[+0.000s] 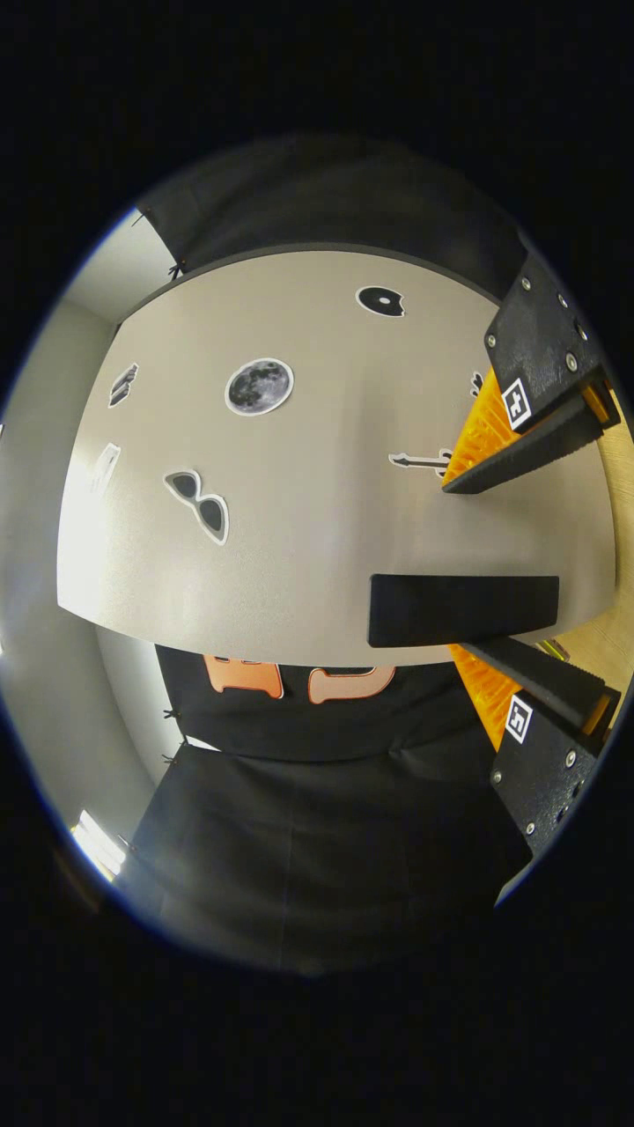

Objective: Open the shoe cabinet door, grab the shoes and put them into the shoe cabinet, then close the shoe cabinet door.

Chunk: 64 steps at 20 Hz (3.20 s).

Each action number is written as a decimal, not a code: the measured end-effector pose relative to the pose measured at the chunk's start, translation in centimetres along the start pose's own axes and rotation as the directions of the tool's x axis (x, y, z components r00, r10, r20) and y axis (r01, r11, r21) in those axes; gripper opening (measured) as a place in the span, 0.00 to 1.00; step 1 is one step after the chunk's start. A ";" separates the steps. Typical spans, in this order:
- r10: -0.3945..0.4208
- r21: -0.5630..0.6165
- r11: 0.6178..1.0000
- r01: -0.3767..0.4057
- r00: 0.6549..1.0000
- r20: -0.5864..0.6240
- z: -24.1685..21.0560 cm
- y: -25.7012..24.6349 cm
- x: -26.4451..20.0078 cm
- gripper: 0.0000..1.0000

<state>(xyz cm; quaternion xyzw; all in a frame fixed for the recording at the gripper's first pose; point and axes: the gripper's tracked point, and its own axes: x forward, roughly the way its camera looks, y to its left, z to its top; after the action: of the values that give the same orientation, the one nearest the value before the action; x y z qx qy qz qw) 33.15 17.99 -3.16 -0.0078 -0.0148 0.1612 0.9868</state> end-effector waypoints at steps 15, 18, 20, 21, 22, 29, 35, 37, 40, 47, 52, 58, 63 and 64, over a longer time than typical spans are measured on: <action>-0.086 -0.032 0.996 0.086 0.996 -0.002 -0.3 0.1 2.7 0.95; -0.088 -0.030 0.996 0.089 0.996 0.030 0.6 0.2 2.7 0.95; -0.085 -0.023 0.996 0.085 0.996 0.035 0.9 0.3 2.5 0.95; -0.077 -0.009 0.997 0.078 0.997 0.029 0.9 0.4 2.1 0.95; -0.070 0.002 0.998 0.070 0.997 0.023 1.0 0.6 1.6 0.95; -0.092 0.000 0.996 0.092 0.995 0.030 2.6 0.2 -4.7 0.95; -0.160 0.006 0.987 0.159 0.986 0.047 4.1 -1.7 -12.7 0.95; -0.185 0.009 0.983 0.184 0.982 0.049 4.3 -2.3 -15.0 0.95; -0.213 0.021 0.977 0.212 0.977 0.031 3.9 -3.0 -18.4 0.95; -0.268 0.030 0.963 0.268 0.963 0.018 3.6 -3.6 -24.5 0.95; -0.288 0.032 0.957 0.287 0.957 0.025 3.7 -3.6 -26.4 0.95; -0.284 0.039 0.958 0.284 0.959 0.019 3.6 -3.4 -26.9 0.95; -0.277 0.040 0.960 0.276 0.961 0.008 3.4 -3.3 -26.7 0.95; -0.276 0.040 0.960 0.276 0.961 0.005 3.3 -3.3 -26.7 0.95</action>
<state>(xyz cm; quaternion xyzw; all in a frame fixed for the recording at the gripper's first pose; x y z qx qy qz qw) 8.79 6.40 -0.46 0.0143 -0.0177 0.0225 0.9995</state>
